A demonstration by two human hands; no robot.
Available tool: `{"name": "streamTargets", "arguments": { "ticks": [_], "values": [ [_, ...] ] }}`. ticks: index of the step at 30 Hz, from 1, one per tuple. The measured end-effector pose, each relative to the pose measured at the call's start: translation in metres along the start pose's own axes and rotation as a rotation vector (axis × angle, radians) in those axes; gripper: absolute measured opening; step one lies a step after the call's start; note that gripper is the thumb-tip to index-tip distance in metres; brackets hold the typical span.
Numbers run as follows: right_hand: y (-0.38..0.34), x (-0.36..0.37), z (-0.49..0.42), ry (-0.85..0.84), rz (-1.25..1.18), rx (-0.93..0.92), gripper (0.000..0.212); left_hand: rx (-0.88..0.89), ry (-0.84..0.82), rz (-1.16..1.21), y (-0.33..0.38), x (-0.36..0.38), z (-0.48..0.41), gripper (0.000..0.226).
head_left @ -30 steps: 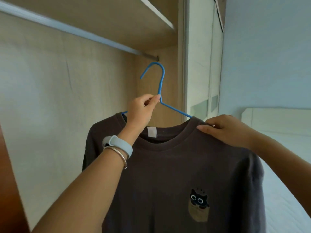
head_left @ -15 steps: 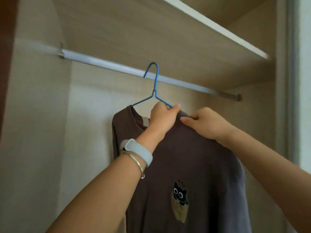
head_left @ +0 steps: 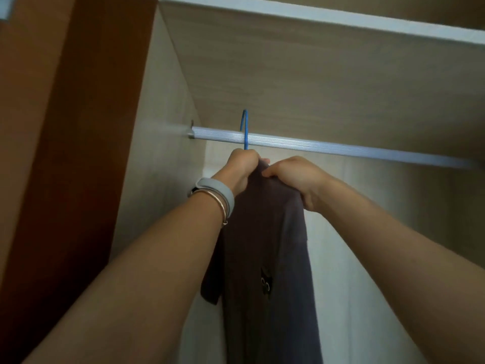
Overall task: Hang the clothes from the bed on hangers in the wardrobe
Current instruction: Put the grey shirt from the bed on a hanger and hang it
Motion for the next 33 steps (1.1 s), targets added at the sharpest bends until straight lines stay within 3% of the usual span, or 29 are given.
{"name": "streamTargets", "arguments": {
  "ticks": [3, 10, 12, 16, 22, 23, 26, 28, 33],
  "values": [
    [0.010, 0.020, -0.004, -0.047, -0.052, 0.025, 0.014, -0.041, 0.058, 0.013, -0.014, -0.020, -0.001, 0.042],
    [0.038, 0.057, -0.001, -0.195, -0.185, 0.121, 0.029, -0.142, 0.020, -0.036, -0.046, -0.039, -0.011, 0.037],
    [0.039, 0.069, 0.003, -0.243, -0.233, 0.125, 0.028, -0.125, 0.037, -0.068, -0.047, -0.045, -0.009, 0.020],
    [0.036, 0.089, 0.007, -0.248, -0.342, 0.087, 0.016, -0.086, 0.133, -0.115, -0.045, -0.064, 0.005, 0.036],
    [0.026, 0.112, 0.012, -0.314, -0.488, 0.062, 0.026, 0.057, 0.266, 0.140, -0.020, -0.087, 0.080, 0.010],
    [0.025, 0.112, 0.011, -0.309, -0.476, 0.051, 0.027, 0.112, 0.272, 0.053, -0.016, -0.089, 0.095, 0.009],
    [0.021, 0.111, 0.008, -0.273, -0.460, 0.018, 0.026, 0.255, 0.309, -0.551, -0.007, -0.093, 0.126, 0.018],
    [0.020, 0.113, 0.008, -0.266, -0.462, 0.007, 0.028, 0.233, 0.267, -0.851, -0.014, -0.092, 0.134, 0.027],
    [0.017, 0.121, 0.013, -0.325, -0.421, -0.023, 0.024, 0.286, 0.305, -1.218, -0.013, -0.088, 0.145, 0.034]
  ]
}}
Point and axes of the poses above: each hand's wrist, its own z-axis away from the middle knuckle, its own x-axis out of the palm, y = z × x, the point moved 8 cm from there along -z, towards the middle knuckle, and after that the axes turned 2 degrees about x, right-handed, at the moved point
